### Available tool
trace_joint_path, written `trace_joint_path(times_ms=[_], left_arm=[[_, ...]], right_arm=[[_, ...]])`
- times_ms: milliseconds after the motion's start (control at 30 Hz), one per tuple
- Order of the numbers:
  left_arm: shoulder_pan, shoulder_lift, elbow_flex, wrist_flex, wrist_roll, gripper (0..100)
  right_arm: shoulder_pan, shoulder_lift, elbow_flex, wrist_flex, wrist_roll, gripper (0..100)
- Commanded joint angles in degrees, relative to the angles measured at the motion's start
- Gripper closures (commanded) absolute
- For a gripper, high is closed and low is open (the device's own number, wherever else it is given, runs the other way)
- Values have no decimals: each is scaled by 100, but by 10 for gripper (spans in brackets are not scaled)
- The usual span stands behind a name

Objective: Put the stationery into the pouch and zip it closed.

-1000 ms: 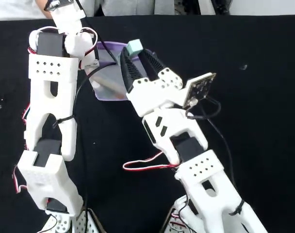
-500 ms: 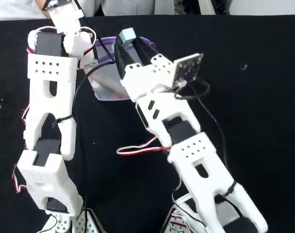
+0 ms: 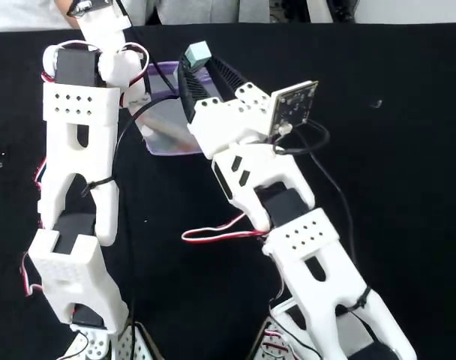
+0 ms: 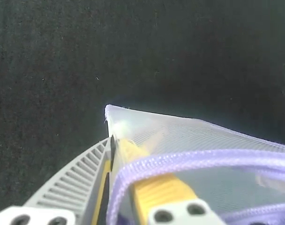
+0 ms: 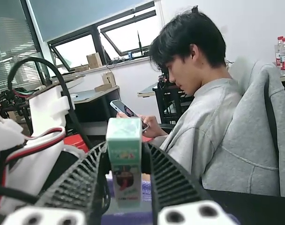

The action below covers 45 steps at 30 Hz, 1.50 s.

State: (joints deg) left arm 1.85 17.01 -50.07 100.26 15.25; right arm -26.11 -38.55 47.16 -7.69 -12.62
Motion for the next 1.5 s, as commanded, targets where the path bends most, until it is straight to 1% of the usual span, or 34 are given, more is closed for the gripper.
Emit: trace_joint_path(times_ms=[0,233,500,700,833,900,1067,1400,1467], left_arm=[[-66,-97,-84,0,-88,971],[-66,-97,338,-290,-79,971],[-75,-114,338,-281,-88,971],[-110,-158,338,-290,-88,971],[-110,-158,338,-369,-79,971],[-119,-149,338,-369,-97,971],[-119,-141,338,-369,-79,971],[-119,-158,338,-369,-70,971],[-119,-158,338,-369,-70,971]], right_arm=[[-70,-251,-92,-18,18,988],[-70,-198,-286,62,35,988],[26,1024,-734,-70,62,988],[70,1279,-558,-62,18,988],[-88,1314,-312,-70,70,986],[-88,1314,-303,-62,70,977],[-97,1314,-321,-62,62,874],[-88,1279,-418,-53,79,868],[-88,1270,-435,-53,246,868]])
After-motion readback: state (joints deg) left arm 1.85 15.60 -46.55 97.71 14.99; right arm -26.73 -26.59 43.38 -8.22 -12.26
